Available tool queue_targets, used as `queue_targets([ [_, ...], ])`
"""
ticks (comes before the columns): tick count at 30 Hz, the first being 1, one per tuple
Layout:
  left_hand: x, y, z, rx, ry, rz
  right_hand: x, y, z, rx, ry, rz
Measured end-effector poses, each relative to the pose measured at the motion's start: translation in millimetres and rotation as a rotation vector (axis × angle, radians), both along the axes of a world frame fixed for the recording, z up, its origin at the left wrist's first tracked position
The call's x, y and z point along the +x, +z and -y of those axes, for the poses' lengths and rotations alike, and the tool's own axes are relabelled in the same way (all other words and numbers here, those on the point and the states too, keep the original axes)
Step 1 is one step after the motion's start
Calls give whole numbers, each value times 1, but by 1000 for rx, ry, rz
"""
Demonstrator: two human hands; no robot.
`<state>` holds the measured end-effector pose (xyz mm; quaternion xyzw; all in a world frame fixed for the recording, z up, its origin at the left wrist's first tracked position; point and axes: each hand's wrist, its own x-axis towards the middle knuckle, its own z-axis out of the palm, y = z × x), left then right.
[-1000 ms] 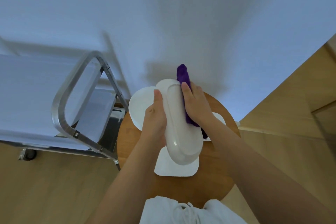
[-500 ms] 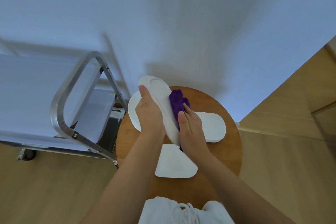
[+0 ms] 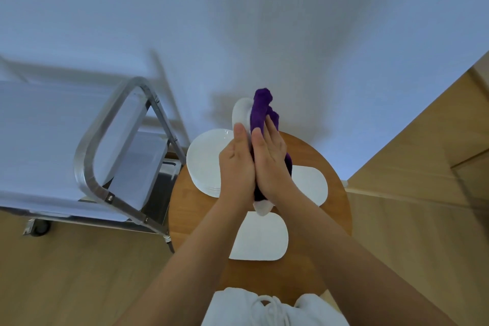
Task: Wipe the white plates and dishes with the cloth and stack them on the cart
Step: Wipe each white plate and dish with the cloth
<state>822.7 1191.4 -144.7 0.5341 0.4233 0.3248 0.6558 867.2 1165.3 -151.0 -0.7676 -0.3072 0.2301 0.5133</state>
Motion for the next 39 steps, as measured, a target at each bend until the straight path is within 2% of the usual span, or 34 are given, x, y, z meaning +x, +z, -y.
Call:
queue_targets([
  [2, -1, 2, 2, -15, -33, -33, 6, -2, -6, -56, 6, 64],
  [5, -7, 7, 6, -64, 4, -45, 23, 4, -12, -15, -136, -123],
  [7, -14, 10, 7, -111, -24, -67, 36, 5, -11, -21, -90, -204],
  [11, -23, 7, -20, -235, -69, -135, 47, -3, 8, 6, -6, -83],
  [12, -25, 7, -28, -299, -100, -121, 49, -7, 14, 22, -11, -132],
  [15, -32, 4, -49, -400, -87, -104, 50, -13, 27, 116, -20, -443],
  [17, -32, -2, -53, -354, -57, -183, 47, -14, 34, 189, -40, -530],
  [18, -29, -5, -54, -271, -56, -272, 46, -15, 36, 219, -50, -519],
  [20, -25, -10, -51, -151, -89, -415, 42, -17, 41, 202, -52, -340],
  [22, -28, -11, -46, -332, -174, -396, 38, -19, 48, 104, -19, -9],
  [25, -35, -13, -48, -748, -262, -201, 26, -26, 59, 57, 64, 549],
  [27, -40, -14, -49, -855, -257, -52, 14, -32, 64, 107, 186, 839],
  [28, -41, -14, -48, -862, -246, -7, 8, -35, 68, 132, 249, 918],
  [30, -44, -16, -44, -843, -217, 59, 2, -45, 76, 137, 352, 918],
  [31, -46, -19, -43, -829, -201, 96, -1, -49, 81, 102, 374, 836],
  [34, -52, -27, -41, -758, -227, 201, -1, -57, 94, -57, 317, 427],
  [35, -53, -28, -40, -734, -254, 223, 1, -59, 96, -86, 283, 357],
  [37, -55, -31, -37, -695, -288, 262, 8, -60, 93, -115, 185, 343],
  [39, -55, -30, -34, -659, -295, 248, 18, -59, 83, -208, 100, 410],
])
